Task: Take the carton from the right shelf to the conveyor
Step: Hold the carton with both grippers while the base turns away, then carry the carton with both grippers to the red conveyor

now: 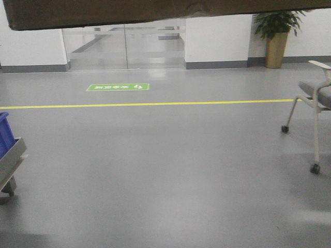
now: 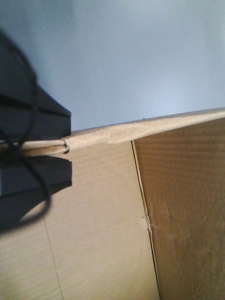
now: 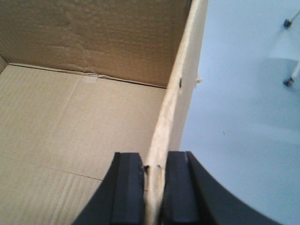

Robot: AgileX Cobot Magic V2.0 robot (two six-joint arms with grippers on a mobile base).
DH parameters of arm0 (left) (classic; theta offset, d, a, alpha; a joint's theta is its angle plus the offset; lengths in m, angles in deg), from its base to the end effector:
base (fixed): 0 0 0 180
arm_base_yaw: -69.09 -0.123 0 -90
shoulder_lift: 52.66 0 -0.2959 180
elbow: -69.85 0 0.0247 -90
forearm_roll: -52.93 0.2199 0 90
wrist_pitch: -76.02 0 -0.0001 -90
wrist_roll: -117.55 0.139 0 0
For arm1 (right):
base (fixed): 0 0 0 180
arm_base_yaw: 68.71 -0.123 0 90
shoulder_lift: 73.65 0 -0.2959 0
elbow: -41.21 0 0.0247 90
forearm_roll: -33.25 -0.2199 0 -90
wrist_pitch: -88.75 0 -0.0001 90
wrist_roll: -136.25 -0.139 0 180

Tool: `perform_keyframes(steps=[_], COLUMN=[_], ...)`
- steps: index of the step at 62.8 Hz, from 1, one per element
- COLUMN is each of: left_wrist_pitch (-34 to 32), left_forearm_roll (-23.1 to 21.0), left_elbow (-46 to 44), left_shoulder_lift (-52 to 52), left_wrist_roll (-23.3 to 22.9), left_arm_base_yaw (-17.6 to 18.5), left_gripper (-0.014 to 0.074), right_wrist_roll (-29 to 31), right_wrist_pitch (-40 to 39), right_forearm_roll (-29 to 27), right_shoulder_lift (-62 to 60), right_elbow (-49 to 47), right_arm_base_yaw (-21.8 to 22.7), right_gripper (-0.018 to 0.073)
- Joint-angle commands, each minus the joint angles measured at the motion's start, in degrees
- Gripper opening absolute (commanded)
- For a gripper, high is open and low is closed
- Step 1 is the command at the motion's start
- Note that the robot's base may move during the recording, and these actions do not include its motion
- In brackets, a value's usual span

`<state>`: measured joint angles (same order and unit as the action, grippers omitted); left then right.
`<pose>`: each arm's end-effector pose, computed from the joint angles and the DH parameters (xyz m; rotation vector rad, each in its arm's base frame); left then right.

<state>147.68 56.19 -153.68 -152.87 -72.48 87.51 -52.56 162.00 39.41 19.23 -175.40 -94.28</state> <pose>0.3169 -0.0976 0.4695 0.1551 2.2404 -0.1989 0.2685 0.1126 0.4733 -0.3099 2.2401 0.1880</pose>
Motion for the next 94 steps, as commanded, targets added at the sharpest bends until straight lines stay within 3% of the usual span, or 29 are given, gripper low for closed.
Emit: perform_keyframes(steps=[1,47,74,94], left_wrist_pitch=[-1.7,-1.7,-3.8,-8.9], left_forearm_roll=[-1.4,-1.4,-1.4,-1.4], left_elbow=[-0.1,-0.1,-0.1,-0.1], left_shoulder_lift=[0.4,0.4,0.4,0.4], left_wrist_roll=[0.3,0.3,0.3,0.3], left_arm_base_yaw=[0.6,0.6,0.6,0.6], left_gripper=[-0.0019,-0.0019,-0.0019,-0.0019], right_wrist_roll=[0.7,0.7,0.7,0.7], right_wrist_pitch=[-3.3,-3.3,-12.3,-16.5], right_forearm_roll=[-2.6,-2.6,-2.6,-2.6], right_shoulder_lift=[-0.8,-0.8,-0.8,-0.7], right_elbow=[-0.4,-0.4,-0.4,-0.4], right_arm_base_yaw=[-0.3,-0.3,-0.3,-0.3], right_gripper=[-0.0067,-0.0067,-0.0067,-0.0067])
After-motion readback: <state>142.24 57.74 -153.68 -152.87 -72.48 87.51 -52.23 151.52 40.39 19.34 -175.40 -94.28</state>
